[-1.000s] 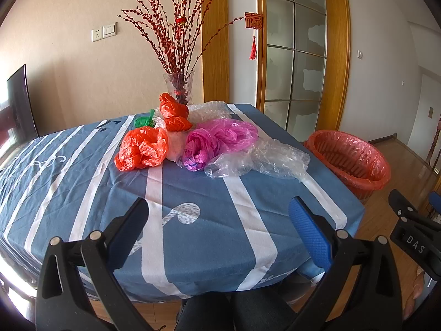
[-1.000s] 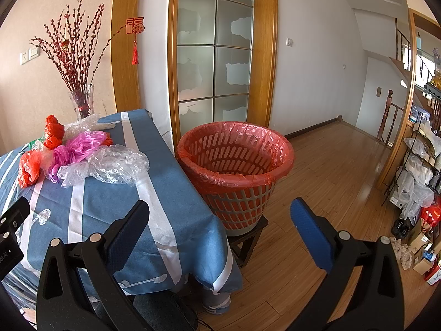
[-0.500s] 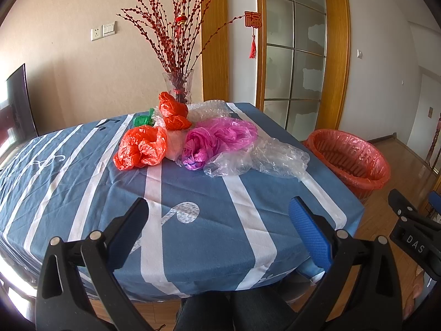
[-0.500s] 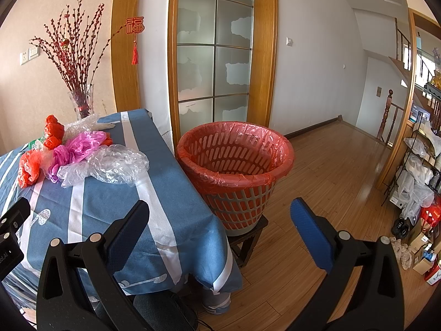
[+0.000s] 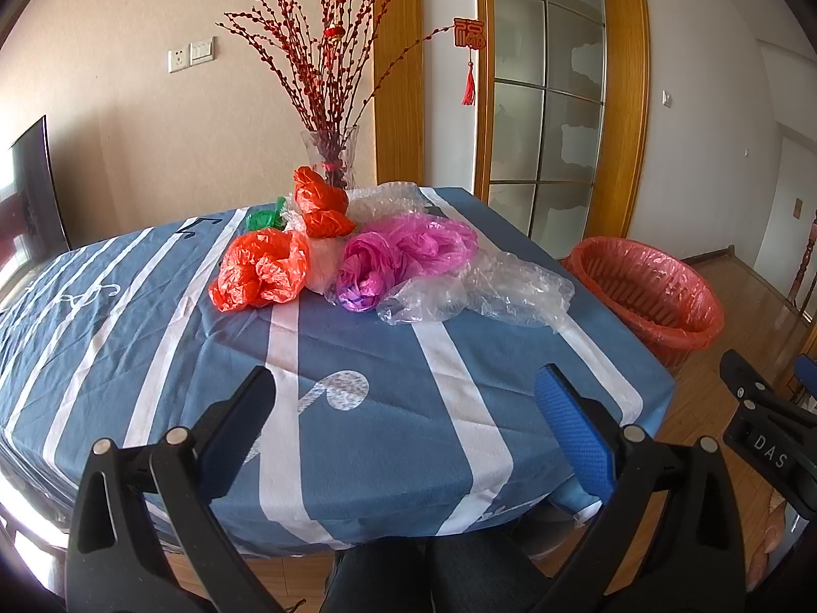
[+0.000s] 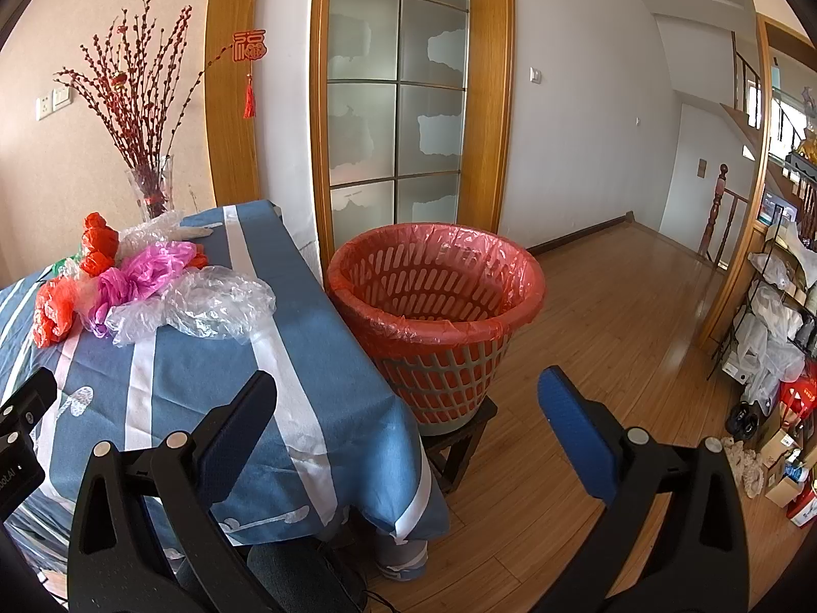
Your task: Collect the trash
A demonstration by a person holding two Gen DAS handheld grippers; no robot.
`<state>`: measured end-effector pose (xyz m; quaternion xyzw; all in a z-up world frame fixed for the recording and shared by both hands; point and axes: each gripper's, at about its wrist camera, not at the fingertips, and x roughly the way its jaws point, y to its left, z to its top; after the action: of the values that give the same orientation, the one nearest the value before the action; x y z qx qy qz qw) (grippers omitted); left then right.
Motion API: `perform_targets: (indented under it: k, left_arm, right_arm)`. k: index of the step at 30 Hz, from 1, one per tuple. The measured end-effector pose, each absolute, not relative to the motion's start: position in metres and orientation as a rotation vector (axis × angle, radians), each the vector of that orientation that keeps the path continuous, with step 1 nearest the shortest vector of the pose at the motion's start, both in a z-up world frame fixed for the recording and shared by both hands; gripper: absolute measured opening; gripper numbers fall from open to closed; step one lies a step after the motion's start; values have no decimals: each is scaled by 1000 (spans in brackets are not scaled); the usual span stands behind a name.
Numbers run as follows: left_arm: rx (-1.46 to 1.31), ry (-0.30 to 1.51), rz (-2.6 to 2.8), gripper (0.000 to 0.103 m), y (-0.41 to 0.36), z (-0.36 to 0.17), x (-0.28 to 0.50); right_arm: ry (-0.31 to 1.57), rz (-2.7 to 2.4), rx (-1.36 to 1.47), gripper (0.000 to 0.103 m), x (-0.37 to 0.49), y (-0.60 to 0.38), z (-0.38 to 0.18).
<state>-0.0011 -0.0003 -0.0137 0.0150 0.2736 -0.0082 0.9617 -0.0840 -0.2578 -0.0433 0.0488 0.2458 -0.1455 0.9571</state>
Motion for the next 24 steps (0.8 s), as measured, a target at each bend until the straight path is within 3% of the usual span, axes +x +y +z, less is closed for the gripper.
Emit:
perform_targets:
  k: [24]
  left_arm:
    - [29, 559, -17, 99, 0, -15, -1]
  right_arm:
    - [502, -296, 101, 101, -83, -258, -46]
